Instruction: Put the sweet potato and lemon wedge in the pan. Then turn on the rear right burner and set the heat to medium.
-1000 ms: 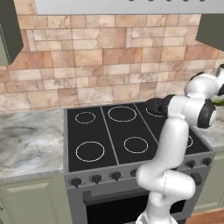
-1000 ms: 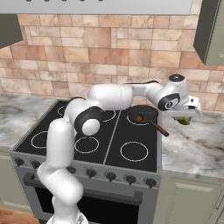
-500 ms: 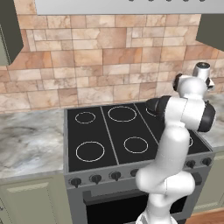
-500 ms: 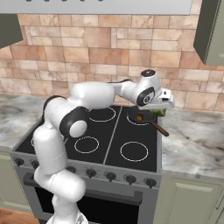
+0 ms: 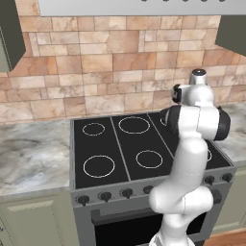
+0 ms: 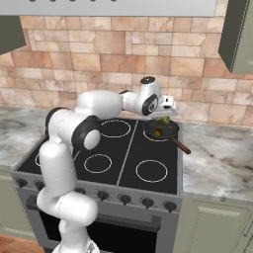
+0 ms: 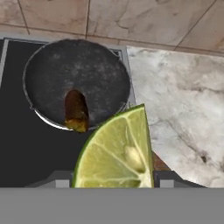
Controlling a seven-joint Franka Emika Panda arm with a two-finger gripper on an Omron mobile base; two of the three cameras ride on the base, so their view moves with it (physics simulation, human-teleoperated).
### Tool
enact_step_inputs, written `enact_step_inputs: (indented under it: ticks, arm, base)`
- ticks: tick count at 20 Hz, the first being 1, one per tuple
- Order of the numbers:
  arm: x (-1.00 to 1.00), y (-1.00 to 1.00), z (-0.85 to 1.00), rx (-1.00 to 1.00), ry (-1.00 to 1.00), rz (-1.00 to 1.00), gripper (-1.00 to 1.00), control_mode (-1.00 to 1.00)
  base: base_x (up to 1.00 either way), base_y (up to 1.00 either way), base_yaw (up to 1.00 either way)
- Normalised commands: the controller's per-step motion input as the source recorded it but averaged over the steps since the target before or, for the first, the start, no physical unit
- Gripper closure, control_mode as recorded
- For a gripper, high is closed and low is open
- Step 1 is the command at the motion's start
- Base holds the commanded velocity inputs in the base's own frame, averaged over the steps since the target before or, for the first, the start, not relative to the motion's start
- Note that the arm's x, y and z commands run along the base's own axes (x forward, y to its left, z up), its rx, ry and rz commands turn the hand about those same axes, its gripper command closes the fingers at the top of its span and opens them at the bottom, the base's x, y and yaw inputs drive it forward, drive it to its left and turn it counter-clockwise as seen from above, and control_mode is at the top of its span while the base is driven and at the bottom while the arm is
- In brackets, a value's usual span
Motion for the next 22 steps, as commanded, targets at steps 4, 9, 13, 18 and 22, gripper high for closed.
enact_step_inputs:
  ticks: [4, 9, 13, 18, 22]
  arm:
    - [0.56, 0.01, -0.16, 0.11, 0.02, 0.00, 1.00, -1.00]
    - [0.60, 0.00, -0.24, 0.12, 0.10, 0.00, 1.00, -1.00]
    - [0.71, 0.00, -0.41, 0.06, 0.18, 0.00, 1.00, -1.00]
    - [0.48, 0.00, -0.38, 0.04, 0.16, 0.00, 1.00, -1.00]
    - [0.04, 0.00, -0.29, 0.03, 0.14, 0.00, 1.00, -1.00]
  base:
    - [0.00, 0.00, 0.00]
    - [0.00, 0.00, 0.00]
    - [0.00, 0.00, 0.00]
    - [0.00, 0.00, 0.00]
    - [0.00, 0.00, 0.00]
